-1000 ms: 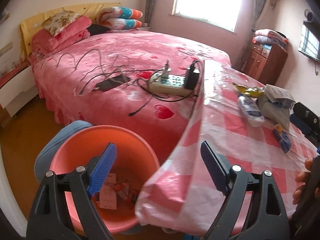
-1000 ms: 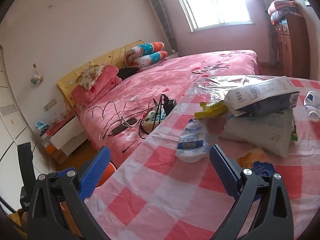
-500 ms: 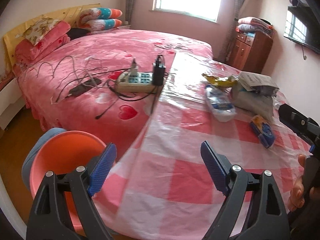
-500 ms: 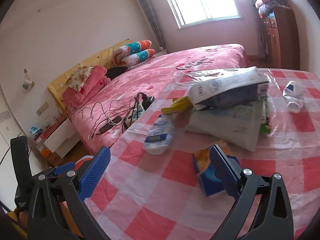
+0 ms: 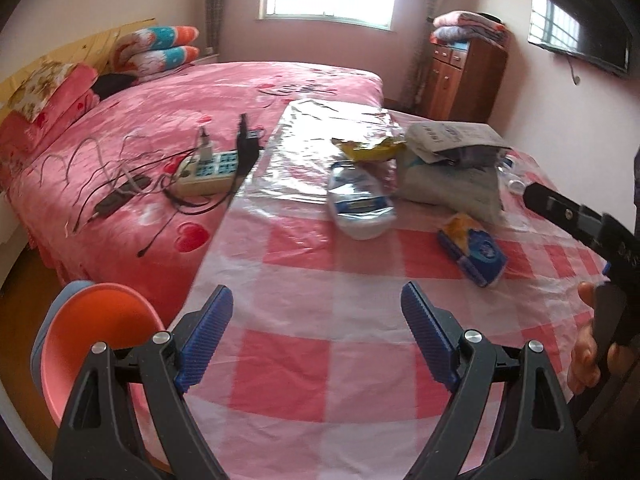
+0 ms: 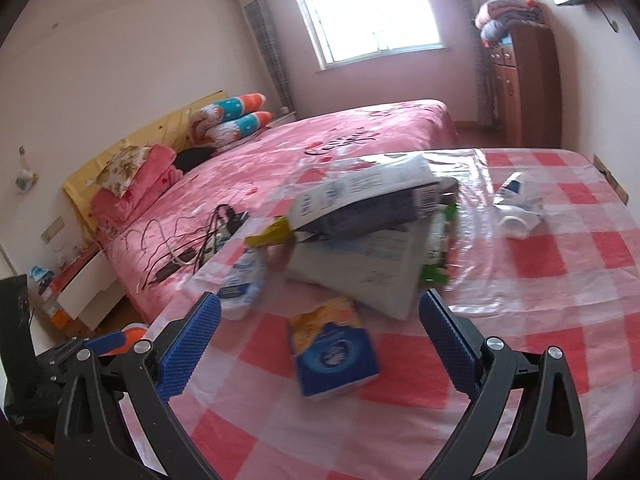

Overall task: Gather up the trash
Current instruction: 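Move both tools back over the table toward the remaining trash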

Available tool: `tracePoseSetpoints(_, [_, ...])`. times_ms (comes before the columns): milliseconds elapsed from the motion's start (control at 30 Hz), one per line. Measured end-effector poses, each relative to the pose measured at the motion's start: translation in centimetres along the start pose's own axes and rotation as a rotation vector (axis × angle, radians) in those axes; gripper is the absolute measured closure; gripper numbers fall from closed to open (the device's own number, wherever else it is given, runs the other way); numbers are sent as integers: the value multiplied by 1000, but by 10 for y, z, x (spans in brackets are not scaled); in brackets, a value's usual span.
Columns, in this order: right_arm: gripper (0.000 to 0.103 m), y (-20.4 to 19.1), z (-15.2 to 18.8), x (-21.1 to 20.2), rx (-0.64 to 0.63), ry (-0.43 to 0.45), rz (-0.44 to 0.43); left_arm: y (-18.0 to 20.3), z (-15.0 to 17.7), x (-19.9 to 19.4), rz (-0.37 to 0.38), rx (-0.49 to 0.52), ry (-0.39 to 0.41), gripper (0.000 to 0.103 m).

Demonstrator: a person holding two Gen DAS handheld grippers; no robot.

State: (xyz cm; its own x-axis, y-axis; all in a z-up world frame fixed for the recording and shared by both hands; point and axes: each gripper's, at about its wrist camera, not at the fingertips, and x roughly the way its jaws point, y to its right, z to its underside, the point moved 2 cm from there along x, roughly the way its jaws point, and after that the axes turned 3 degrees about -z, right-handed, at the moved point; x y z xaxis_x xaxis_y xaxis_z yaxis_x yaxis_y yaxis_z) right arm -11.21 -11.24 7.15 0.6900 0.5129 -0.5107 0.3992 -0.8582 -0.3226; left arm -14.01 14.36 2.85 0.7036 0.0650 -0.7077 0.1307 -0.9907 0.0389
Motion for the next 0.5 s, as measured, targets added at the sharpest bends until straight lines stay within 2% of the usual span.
tracePoseSetpoints(300, [5, 47, -7, -11, 94, 13, 33, 33, -9, 3, 53, 49, -5, 16])
tracePoseSetpoints(500, [5, 66, -7, -11, 120, -4, 29, 46, -26, 13, 75, 41, -17, 16])
